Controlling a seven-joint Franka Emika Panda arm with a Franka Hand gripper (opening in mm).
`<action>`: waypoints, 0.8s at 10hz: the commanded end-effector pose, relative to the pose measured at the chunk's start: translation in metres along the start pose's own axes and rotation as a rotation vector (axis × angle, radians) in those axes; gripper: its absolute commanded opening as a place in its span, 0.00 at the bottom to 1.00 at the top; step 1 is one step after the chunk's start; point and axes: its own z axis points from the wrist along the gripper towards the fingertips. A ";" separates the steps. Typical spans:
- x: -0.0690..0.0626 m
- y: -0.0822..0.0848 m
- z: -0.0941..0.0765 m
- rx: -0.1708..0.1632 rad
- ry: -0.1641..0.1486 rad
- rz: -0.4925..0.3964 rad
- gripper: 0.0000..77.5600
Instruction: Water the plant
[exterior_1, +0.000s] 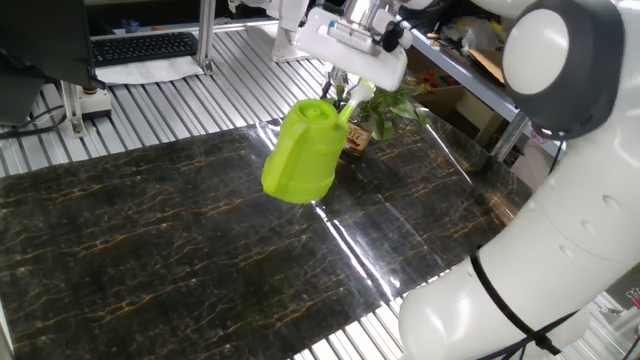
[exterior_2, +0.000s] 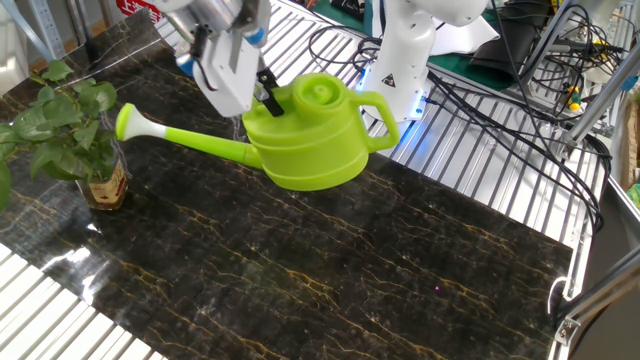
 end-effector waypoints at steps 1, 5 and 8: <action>0.005 0.015 -0.029 0.013 0.025 -0.001 0.03; 0.014 0.020 -0.039 0.010 0.015 -0.018 0.03; 0.022 0.018 -0.042 0.007 0.006 -0.031 0.03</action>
